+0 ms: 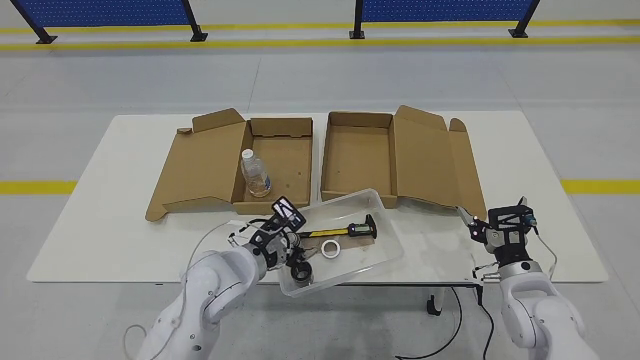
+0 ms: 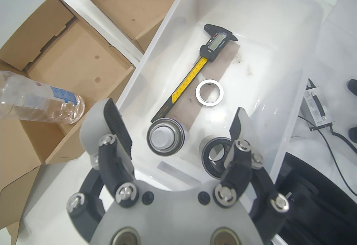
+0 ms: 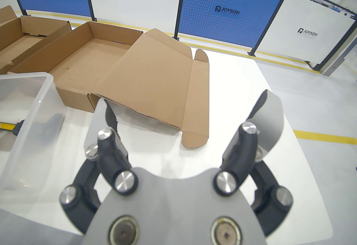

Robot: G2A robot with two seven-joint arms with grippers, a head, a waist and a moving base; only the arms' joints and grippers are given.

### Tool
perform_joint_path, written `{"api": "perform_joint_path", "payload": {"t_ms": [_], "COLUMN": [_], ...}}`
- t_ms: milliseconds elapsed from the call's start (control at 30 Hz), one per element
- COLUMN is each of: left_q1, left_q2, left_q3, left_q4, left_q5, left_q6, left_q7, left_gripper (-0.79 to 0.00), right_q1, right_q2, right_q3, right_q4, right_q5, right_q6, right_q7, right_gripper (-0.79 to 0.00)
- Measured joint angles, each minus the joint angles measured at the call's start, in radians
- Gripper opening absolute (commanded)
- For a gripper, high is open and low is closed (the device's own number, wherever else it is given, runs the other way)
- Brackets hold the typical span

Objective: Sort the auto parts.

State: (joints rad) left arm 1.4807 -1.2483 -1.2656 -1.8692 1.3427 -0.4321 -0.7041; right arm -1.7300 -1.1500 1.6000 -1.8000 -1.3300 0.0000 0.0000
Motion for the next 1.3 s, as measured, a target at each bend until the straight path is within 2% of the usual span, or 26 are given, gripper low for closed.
{"api": "perform_joint_path", "payload": {"t_ms": [467, 700, 833, 867, 933, 1133, 1200, 1300], "left_q1": [-0.048, -0.062, -0.07, -0.073, -0.08, -0.099, -0.105, -0.112], "left_q2": [0.005, 0.007, 0.008, 0.008, 0.009, 0.009, 0.009, 0.01], "left_q3": [0.03, 0.039, 0.044, 0.046, 0.052, 0.064, 0.068, 0.073], "left_q4": [0.049, 0.064, 0.077, 0.081, 0.089, 0.107, 0.11, 0.114], "left_q5": [-0.002, -0.027, -0.038, -0.039, -0.038, -0.053, -0.056, -0.06], "left_q6": [0.004, 0.017, 0.018, 0.019, 0.028, 0.039, 0.04, 0.042], "left_q7": [-0.053, -0.077, -0.087, -0.091, -0.104, -0.119, -0.122, -0.129], "left_gripper": [-0.034, -0.105, -0.095, -0.071, -0.08, -0.148, -0.206, -0.222], "right_q1": [0.0, 0.0, 0.0, 0.0, 0.0, 0.0, 0.0, 0.0], "right_q2": [0.0, 0.0, 0.0, 0.0, 0.0, 0.0, 0.0, 0.0], "right_q3": [0.0, 0.0, 0.0, 0.0, 0.0, 0.0, 0.0, 0.0], "right_q4": [0.0, 0.0, 0.0, 0.0, 0.0, 0.0, 0.0, 0.0], "right_q5": [0.0, 0.0, 0.0, 0.0, 0.0, 0.0, 0.0, 0.0], "right_q6": [0.0, 0.0, 0.0, 0.0, 0.0, 0.0, 0.0, 0.0], "right_q7": [0.0, 0.0, 0.0, 0.0, 0.0, 0.0, 0.0, 0.0], "right_gripper": [0.0, 0.0, 0.0, 0.0, 0.0, 0.0, 0.0, 0.0]}}
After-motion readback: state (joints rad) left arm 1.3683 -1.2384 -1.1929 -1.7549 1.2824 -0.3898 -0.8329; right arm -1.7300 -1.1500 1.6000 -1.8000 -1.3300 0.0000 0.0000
